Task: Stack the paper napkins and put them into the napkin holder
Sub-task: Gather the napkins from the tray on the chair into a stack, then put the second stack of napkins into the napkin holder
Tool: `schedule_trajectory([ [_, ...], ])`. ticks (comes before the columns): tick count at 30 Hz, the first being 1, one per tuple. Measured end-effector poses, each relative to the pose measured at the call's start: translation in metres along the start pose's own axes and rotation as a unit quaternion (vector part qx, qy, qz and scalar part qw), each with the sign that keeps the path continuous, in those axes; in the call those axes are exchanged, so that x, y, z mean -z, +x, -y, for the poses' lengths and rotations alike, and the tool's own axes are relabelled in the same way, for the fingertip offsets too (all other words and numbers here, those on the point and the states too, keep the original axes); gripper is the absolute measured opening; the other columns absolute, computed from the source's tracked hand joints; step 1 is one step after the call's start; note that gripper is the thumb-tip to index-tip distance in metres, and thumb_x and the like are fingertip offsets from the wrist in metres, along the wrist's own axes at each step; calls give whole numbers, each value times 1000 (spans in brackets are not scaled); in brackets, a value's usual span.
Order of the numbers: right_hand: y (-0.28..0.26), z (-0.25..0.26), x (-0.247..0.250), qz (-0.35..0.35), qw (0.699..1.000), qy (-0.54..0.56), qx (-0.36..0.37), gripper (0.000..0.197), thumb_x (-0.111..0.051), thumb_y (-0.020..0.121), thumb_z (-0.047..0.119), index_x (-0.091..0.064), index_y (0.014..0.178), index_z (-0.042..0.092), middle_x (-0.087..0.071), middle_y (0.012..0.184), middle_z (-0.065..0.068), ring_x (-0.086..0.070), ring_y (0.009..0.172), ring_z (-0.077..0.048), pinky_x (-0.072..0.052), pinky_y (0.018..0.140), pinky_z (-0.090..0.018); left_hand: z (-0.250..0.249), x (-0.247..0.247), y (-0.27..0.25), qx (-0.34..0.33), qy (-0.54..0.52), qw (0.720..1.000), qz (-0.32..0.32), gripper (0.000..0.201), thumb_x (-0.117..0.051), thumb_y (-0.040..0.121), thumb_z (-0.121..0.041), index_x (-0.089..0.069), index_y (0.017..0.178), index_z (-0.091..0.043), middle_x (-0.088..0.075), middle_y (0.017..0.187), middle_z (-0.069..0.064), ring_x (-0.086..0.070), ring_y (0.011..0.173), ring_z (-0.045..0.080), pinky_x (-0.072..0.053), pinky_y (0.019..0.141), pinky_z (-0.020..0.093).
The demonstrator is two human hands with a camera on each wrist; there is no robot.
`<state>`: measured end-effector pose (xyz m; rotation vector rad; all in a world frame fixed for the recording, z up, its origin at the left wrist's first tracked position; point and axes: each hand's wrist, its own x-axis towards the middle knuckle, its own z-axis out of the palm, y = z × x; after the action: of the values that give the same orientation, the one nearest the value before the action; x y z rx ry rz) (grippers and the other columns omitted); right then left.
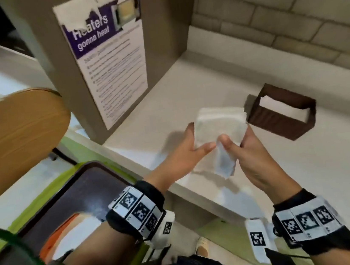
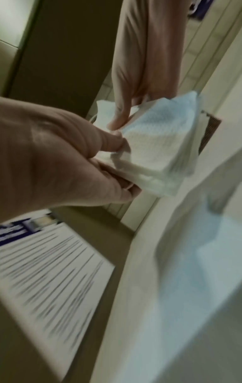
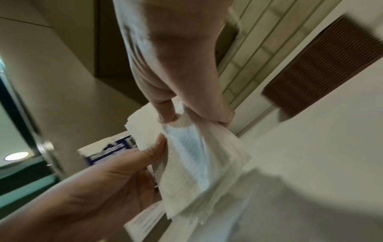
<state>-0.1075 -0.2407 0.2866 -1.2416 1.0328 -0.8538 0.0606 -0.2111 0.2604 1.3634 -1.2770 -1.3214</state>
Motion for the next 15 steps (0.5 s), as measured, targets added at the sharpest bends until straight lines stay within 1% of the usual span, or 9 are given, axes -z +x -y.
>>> schedule_trajectory([
  [2, -3, -8, 28, -19, 1000, 4, 7, 64, -68, 79, 26, -39, 136, 19, -64, 122, -5, -63, 113, -19, -56, 84, -28, -5, -26, 17, -8, 25, 1000, 9, 49, -60, 94, -26, -38, 137, -19, -62, 110, -15, -61, 92, -17, -50, 75, 8],
  [3, -3, -13, 39, -26, 1000, 3, 9, 65, -70, 79, 23, -38, 137, 19, -63, 124, -7, -63, 114, -20, -56, 87, -30, -6, -38, 24, -12, 41, 999, 12, 46, -59, 94, -20, -38, 135, -16, -60, 104, -18, -60, 86, -19, -47, 71, 4],
  [5, -4, -23, 58, -38, 999, -2, 8, 67, -73, 80, 16, -38, 137, 15, -61, 127, -13, -60, 118, -27, -53, 95, -39, 0, -57, 36, -17, 55, 998, 17, 48, -61, 92, -13, -39, 135, -10, -59, 104, -15, -60, 91, -9, -45, 72, 1],
  [7, -4, -34, 71, -45, 999, 7, -11, 68, -74, 78, 11, -40, 136, 11, -60, 128, -16, -58, 120, -33, -50, 99, -45, 8, -70, 45, -17, 58, 998, 22, 56, -67, 88, -12, -38, 136, -7, -61, 112, -6, -61, 105, 8, -46, 81, 7],
  [8, -5, -39, 76, -46, 999, 8, -25, 68, -76, 76, 13, -42, 135, 11, -61, 127, -16, -58, 119, -33, -50, 100, -47, 13, -75, 47, -21, 68, 997, 23, 59, -70, 86, -13, -39, 136, -6, -61, 115, -3, -60, 110, 13, -47, 85, 12],
  [9, -5, -43, 79, -46, 998, 3, -36, 66, -76, 76, 15, -44, 134, 12, -62, 127, -15, -59, 119, -31, -49, 100, -48, 18, -79, 49, -27, 80, 996, 22, 60, -71, 85, -12, -39, 135, -6, -60, 118, -1, -59, 113, 15, -47, 89, 17],
  [11, -6, -45, 83, -59, 997, -30, -44, 58, -74, 80, 19, -49, 132, 16, -63, 125, -10, -60, 118, -27, -49, 101, -47, 20, -85, 50, -42, 91, 995, 18, 58, -70, 85, -13, -40, 135, -5, -59, 123, 2, -57, 118, 17, -45, 94, 21],
  [12, -6, -43, 85, -69, 995, -48, -45, 52, -72, 83, 19, -50, 131, 17, -65, 124, -7, -61, 117, -24, -49, 100, -44, 19, -87, 51, -49, 99, 994, 11, 56, -70, 86, -18, -41, 133, -6, -59, 124, 3, -57, 119, 19, -46, 95, 24],
  [15, -3, -27, 94, -78, 996, -21, -42, 42, -64, 89, 26, -53, 130, 19, -68, 121, -4, -65, 112, -21, -54, 95, -41, 4, -87, 56, -33, 133, 991, -3, 64, -64, 78, -54, -46, 127, -18, -64, 119, 0, -64, 109, 19, -53, 92, 38],
])
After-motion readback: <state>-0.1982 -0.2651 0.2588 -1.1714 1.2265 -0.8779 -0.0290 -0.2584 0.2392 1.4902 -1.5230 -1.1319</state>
